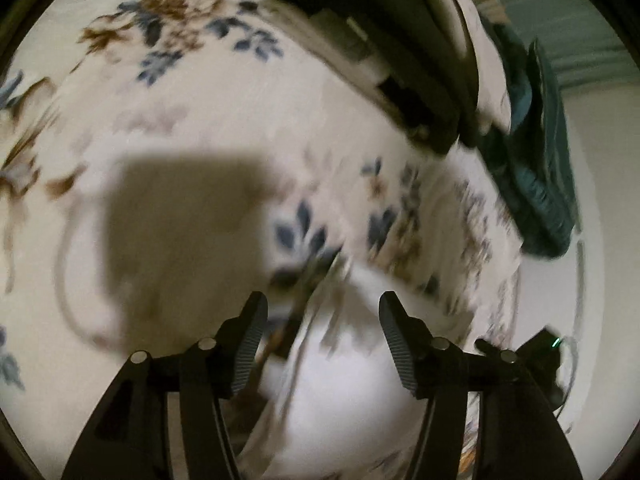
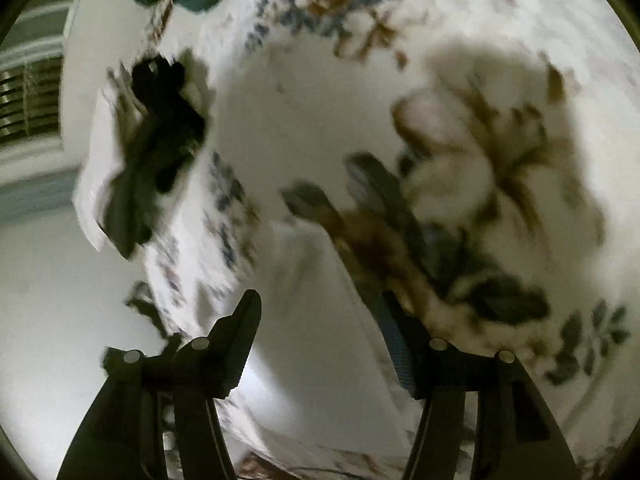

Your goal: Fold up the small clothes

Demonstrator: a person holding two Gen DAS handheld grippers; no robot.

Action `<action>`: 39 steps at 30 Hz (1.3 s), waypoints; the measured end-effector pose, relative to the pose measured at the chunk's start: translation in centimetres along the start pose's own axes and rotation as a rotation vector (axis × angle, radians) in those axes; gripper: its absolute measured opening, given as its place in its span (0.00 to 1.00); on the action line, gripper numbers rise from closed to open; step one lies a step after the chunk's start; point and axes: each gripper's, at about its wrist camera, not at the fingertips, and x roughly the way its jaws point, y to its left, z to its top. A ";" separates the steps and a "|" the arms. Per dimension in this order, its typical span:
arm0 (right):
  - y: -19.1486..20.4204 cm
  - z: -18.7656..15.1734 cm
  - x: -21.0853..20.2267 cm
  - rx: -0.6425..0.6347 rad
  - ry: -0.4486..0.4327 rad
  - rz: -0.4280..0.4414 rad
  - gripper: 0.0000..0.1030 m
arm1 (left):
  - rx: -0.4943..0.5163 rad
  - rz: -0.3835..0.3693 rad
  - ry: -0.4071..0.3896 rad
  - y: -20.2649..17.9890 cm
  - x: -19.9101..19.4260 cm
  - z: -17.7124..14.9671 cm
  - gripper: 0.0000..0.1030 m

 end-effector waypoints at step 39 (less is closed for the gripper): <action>-3.7 -1.8 9.2 0.028 0.322 0.349 0.64 | -0.015 -0.279 0.191 0.1 8.5 -2.9 0.58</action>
